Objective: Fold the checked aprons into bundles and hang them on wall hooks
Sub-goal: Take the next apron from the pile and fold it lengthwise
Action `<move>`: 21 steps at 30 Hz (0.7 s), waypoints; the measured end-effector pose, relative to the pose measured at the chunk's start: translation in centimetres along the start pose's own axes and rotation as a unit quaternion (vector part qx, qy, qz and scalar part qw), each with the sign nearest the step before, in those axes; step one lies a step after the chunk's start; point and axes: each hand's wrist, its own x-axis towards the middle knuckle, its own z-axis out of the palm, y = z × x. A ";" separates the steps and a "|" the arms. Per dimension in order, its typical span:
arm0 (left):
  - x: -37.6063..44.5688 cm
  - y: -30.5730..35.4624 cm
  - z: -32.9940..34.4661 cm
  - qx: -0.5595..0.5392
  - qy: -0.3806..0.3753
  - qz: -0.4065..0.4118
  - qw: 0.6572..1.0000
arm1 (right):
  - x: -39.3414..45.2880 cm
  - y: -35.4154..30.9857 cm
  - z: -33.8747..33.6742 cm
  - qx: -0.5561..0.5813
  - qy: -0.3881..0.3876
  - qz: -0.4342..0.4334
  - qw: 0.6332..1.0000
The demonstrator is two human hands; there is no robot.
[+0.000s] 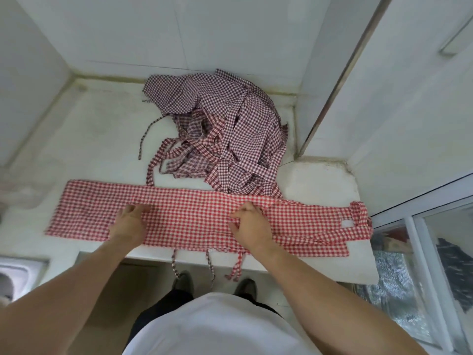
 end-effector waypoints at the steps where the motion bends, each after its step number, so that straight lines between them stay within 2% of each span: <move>1: 0.5 -0.5 -0.4 0.002 -0.009 0.003 1.000 | -0.1 -0.1 0.0 -0.023 0.002 0.009 1.000; 6: 2.2 -2.5 -2.4 0.008 -0.015 0.041 0.999 | 0.4 0.2 -0.7 -0.111 0.041 0.097 0.988; 10: 3.7 -2.7 -3.8 0.044 -0.047 0.093 0.994 | 0.9 -0.4 -1.9 -0.181 0.009 0.150 0.972; 12: 4.8 -2.6 -4.6 0.125 -0.047 0.127 0.983 | 1.4 -1.7 -2.4 -0.222 -0.013 0.157 0.962; 15: 6.4 -2.4 -6.1 0.254 -0.039 0.180 0.949 | 2.5 -4.0 -2.7 -0.269 -0.043 0.172 0.947; 18: 7.6 -2.3 -6.3 0.293 -0.047 0.238 0.925 | 3.3 -5.0 -2.6 -0.297 -0.044 0.136 0.944; 21: 8.4 -2.6 -5.9 0.287 -0.066 0.258 0.920 | 4.2 -4.9 -2.4 -0.296 -0.006 0.008 0.955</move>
